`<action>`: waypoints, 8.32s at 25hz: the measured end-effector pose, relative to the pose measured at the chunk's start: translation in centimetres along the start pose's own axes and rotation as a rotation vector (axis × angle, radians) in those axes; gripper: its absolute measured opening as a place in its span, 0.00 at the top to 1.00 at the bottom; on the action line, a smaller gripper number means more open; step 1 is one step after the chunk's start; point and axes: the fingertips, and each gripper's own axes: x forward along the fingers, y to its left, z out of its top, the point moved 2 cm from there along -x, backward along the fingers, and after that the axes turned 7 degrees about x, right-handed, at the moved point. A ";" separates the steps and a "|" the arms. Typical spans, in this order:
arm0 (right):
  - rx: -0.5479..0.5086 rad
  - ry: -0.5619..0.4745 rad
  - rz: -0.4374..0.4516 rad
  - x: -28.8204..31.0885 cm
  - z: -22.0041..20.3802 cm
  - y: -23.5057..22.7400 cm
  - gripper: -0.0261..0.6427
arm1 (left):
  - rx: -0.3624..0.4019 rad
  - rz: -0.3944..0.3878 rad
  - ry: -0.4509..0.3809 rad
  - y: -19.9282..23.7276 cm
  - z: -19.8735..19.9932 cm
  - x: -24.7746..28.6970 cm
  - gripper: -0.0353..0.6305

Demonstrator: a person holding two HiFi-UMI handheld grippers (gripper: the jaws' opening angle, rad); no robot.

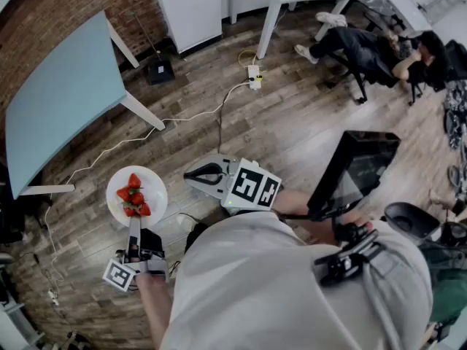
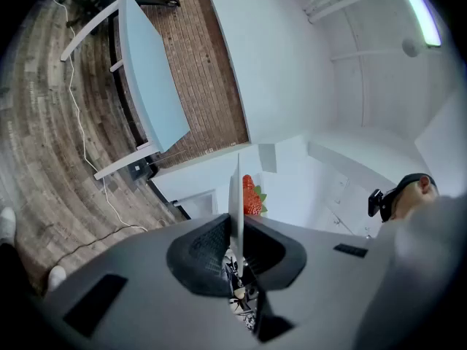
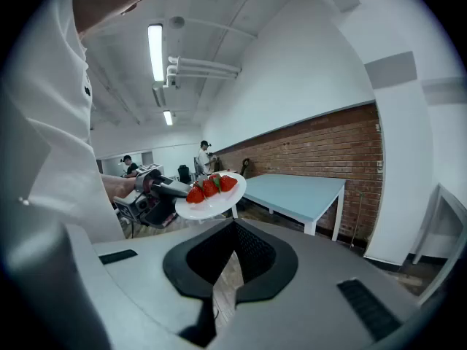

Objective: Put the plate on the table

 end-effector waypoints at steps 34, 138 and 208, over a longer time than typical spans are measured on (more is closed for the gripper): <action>-0.151 -0.049 0.087 19.7 6.6 9.2 0.83 | 0.019 0.002 -0.104 7.1 14.6 -13.0 0.90; 0.054 0.073 -0.125 68.4 26.1 -34.5 0.83 | -0.212 0.303 0.196 59.8 69.9 28.2 0.90; -0.115 0.063 0.075 71.0 27.5 -20.6 0.83 | 0.832 0.083 0.207 32.4 70.2 12.4 0.95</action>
